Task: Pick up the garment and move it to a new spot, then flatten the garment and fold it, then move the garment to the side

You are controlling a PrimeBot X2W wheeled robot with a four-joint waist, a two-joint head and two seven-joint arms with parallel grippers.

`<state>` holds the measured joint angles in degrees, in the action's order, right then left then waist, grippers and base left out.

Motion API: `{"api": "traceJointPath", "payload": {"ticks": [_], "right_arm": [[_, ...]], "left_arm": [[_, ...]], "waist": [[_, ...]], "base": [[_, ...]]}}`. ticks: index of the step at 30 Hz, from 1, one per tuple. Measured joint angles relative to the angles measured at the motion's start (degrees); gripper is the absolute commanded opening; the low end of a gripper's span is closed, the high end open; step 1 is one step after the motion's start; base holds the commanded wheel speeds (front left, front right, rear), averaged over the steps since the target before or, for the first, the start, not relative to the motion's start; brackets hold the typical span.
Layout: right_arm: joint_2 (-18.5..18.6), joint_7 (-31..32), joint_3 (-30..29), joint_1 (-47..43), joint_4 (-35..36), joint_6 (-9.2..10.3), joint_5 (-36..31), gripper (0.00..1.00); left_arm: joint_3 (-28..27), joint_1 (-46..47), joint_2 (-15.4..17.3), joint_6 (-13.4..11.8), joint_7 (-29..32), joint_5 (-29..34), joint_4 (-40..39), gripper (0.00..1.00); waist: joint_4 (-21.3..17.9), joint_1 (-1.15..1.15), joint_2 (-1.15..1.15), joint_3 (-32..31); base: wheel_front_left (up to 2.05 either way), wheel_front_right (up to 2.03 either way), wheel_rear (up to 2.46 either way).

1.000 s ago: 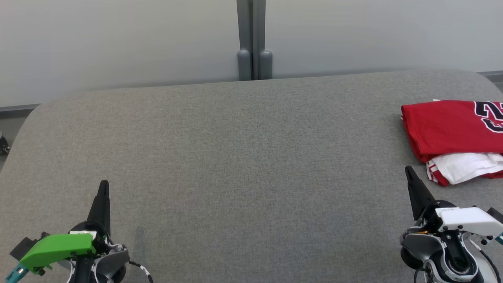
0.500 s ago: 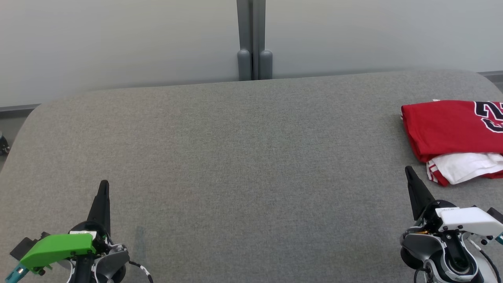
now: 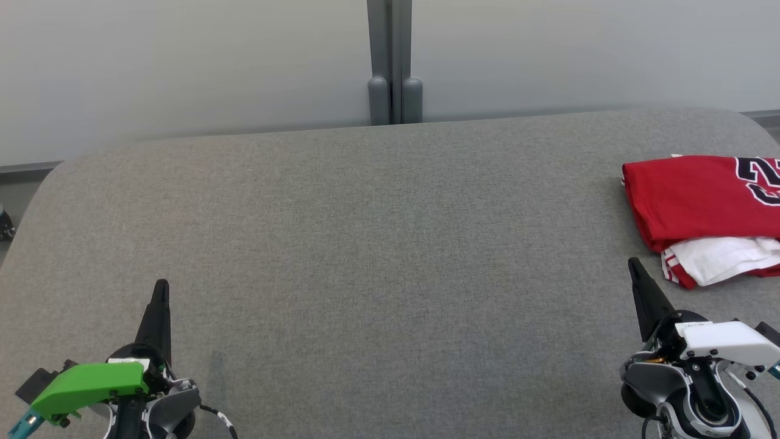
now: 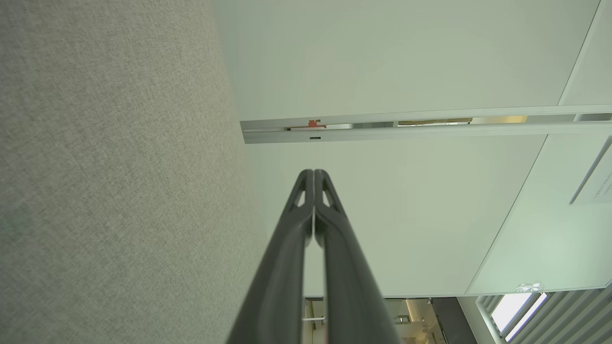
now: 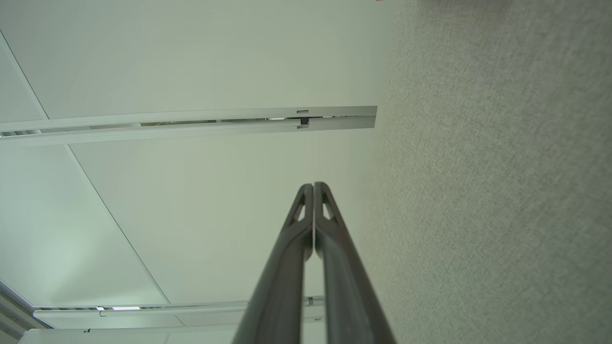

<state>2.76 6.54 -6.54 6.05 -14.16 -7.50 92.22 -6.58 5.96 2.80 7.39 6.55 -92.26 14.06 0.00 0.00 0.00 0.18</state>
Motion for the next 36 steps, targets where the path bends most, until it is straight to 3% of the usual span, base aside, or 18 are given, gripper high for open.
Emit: {"api": "traceJointPath", "payload": {"ticks": [36], "right_arm": [[0.0,0.0,0.0,0.0,0.0,0.00,0.0,0.00]], "left_arm": [[0.0,0.0,0.0,0.0,0.0,0.0,0.0,0.00]], "waist": [[0.0,0.00,0.00,0.0]], "base": [[0.00,0.00,0.00]]}}
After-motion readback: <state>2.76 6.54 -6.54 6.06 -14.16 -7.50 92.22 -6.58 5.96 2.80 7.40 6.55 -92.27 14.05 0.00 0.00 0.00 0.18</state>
